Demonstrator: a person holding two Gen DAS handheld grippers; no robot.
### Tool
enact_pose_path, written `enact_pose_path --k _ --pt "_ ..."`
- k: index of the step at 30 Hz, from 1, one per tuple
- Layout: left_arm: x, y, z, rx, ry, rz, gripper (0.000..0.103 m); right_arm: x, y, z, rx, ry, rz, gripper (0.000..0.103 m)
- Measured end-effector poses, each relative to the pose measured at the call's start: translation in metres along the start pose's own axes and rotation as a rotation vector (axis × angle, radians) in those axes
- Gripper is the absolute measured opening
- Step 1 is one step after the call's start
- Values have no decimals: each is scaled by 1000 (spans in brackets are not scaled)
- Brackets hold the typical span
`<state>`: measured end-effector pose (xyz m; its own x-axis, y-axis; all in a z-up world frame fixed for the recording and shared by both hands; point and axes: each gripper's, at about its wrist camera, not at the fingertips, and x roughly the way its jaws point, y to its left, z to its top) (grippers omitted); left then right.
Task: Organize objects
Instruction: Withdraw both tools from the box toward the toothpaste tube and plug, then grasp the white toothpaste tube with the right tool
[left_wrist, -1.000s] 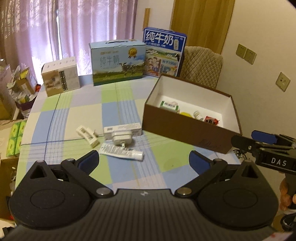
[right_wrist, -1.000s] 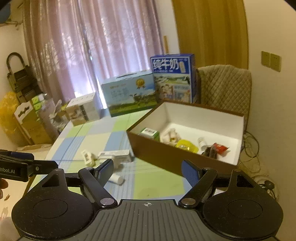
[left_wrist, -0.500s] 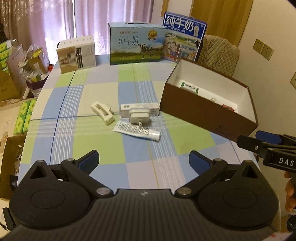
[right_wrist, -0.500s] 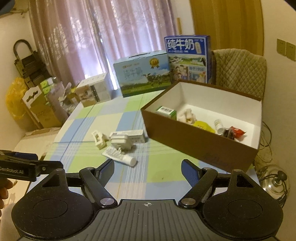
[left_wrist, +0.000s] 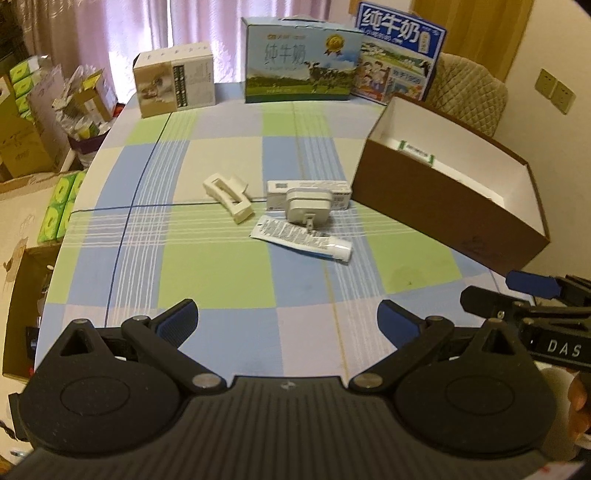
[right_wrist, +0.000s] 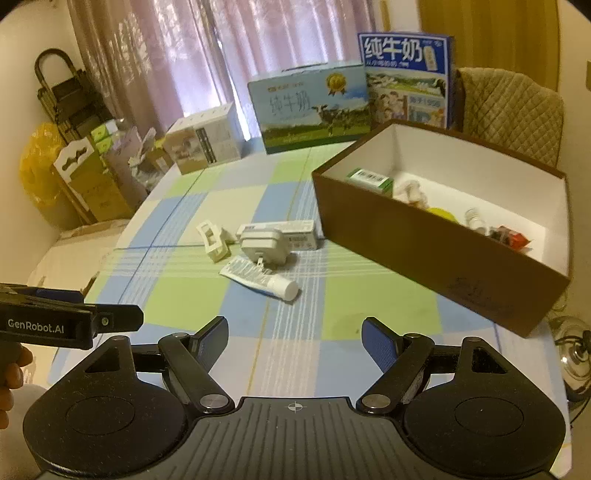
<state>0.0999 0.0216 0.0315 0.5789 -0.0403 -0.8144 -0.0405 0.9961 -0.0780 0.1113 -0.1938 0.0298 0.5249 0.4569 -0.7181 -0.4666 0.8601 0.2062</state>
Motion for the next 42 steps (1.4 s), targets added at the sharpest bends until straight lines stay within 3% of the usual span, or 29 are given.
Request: enact_pose_path --k 16,30,37,42 --pt "57 44 17 -63 26 74 102 95 21 25 -20 55 12 71" --pt "100 78 12 -124 70 106 102 190 25 39 -236 100 128 67" --pt "105 90 6 -139 82 130 102 231 28 33 -344 171 129 66" --pt "104 97 2 -154 86 143 102 236 33 21 -430 177 120 38"
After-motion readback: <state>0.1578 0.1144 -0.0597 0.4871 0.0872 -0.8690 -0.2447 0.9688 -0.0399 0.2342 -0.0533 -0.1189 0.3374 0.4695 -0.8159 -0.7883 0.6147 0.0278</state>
